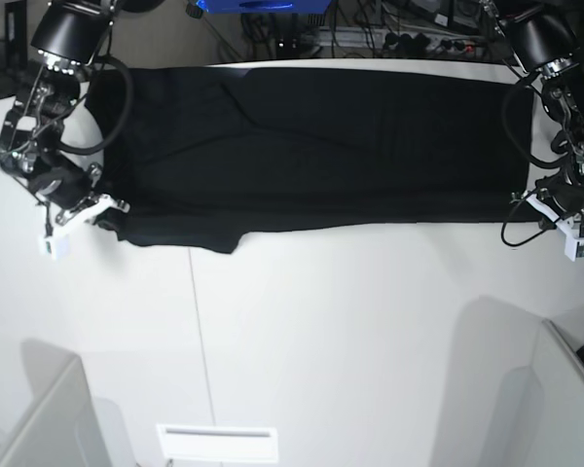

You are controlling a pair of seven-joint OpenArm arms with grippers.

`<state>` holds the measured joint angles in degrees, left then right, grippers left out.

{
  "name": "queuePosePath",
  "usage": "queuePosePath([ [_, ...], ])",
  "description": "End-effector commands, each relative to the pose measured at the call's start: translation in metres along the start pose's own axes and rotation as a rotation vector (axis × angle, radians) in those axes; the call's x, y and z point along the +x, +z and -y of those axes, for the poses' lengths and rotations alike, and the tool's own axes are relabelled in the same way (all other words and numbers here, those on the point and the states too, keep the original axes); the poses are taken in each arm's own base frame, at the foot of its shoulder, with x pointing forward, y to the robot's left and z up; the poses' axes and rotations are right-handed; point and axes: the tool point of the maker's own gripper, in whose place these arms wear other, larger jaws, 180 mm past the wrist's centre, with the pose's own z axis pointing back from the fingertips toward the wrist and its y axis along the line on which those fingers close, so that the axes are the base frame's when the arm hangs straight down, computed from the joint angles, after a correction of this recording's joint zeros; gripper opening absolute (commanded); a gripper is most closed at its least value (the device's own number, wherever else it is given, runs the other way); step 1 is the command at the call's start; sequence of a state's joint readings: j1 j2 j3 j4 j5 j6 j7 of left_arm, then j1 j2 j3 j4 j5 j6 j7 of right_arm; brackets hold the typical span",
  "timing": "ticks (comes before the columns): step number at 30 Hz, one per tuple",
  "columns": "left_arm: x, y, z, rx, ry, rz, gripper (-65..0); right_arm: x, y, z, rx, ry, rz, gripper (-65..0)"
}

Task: Fold the T-shirt properly
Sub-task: 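Lift the hem with both grippers and fold it over toward the collar edge, then release the hem and reposition both grippers at the strip's ends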

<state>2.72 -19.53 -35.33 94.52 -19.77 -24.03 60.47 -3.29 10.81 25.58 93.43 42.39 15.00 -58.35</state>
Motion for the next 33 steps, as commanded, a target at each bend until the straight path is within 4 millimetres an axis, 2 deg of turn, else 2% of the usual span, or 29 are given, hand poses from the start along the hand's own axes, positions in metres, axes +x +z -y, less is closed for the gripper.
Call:
queuePosePath([
  [1, 0.017, 0.010, -0.009, 0.025, -0.026, 0.054, -65.0, 0.010, 0.009, 0.001, 0.019, -0.013, 0.037, -65.0],
  [6, 0.017, 0.021, -0.005, 0.034, -0.065, 0.068, -65.0, 0.000, 0.026, 0.007, 0.087, -0.126, 0.054, -65.0],
  [13, 0.007, 0.030, -0.001, 0.038, -0.103, 0.059, -65.0, -0.009, 0.046, -0.005, 0.080, -0.062, 0.067, -65.0],
  [22, -0.007, 0.035, 0.005, 0.009, -0.109, 0.038, -65.0, -0.018, 0.060, -0.011, 0.068, -0.020, 0.062, -65.0],
  [27, -0.018, 0.047, -0.010, -0.009, -0.024, 0.015, -65.0, -0.026, 0.062, -0.009, 0.062, -0.023, 0.045, -65.0],
  [33, -0.024, 0.048, -0.012, -0.008, -0.028, -0.015, -65.0, -0.037, 0.070, -0.012, 0.052, -0.002, 0.029, -65.0],
])
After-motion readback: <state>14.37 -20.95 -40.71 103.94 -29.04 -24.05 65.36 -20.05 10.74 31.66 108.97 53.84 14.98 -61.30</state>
